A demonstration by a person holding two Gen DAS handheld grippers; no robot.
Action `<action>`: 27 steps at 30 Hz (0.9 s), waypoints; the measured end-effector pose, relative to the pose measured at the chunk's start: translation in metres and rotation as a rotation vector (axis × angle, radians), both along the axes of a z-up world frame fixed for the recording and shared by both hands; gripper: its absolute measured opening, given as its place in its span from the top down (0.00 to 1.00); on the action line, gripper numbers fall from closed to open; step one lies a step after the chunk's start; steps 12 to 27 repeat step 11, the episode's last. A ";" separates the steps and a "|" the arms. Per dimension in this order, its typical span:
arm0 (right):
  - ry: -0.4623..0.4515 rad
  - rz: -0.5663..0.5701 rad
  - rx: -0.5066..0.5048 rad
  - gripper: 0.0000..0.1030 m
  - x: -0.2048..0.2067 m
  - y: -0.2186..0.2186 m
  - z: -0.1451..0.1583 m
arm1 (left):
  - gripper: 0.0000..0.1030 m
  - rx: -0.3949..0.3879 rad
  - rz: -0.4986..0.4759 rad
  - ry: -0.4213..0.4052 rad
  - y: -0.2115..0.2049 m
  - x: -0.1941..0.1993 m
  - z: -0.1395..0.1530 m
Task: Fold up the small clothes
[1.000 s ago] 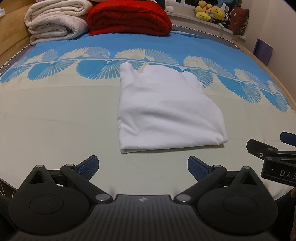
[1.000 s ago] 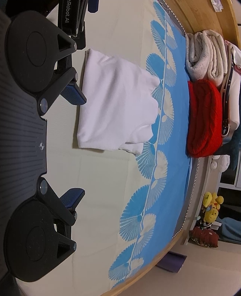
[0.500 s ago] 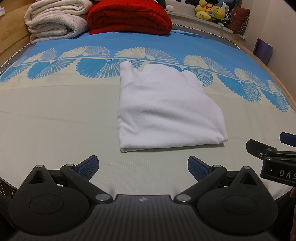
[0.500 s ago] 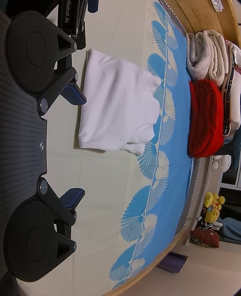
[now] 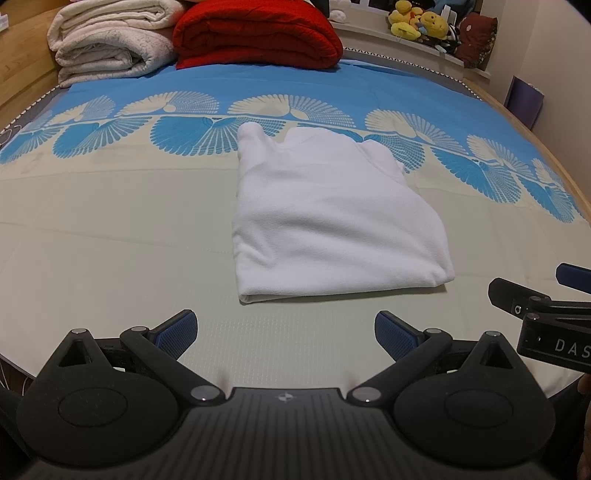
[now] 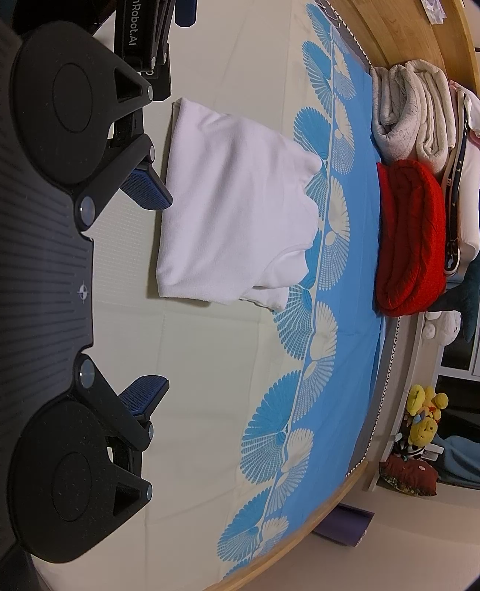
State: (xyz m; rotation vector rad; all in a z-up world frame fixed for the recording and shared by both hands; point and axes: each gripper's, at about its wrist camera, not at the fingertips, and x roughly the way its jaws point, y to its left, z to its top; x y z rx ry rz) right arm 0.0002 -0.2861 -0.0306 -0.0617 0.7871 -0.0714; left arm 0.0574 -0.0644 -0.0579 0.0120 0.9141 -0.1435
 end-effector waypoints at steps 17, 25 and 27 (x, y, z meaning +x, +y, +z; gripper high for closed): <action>0.000 -0.001 0.000 0.07 0.000 0.000 0.000 | 0.01 -0.005 -0.003 0.001 0.000 -0.001 0.000; 0.000 -0.001 0.000 0.07 0.000 0.000 0.000 | 0.01 -0.005 -0.003 0.001 0.000 -0.001 0.000; 0.000 -0.001 0.000 0.07 0.000 0.000 0.000 | 0.01 -0.005 -0.003 0.001 0.000 -0.001 0.000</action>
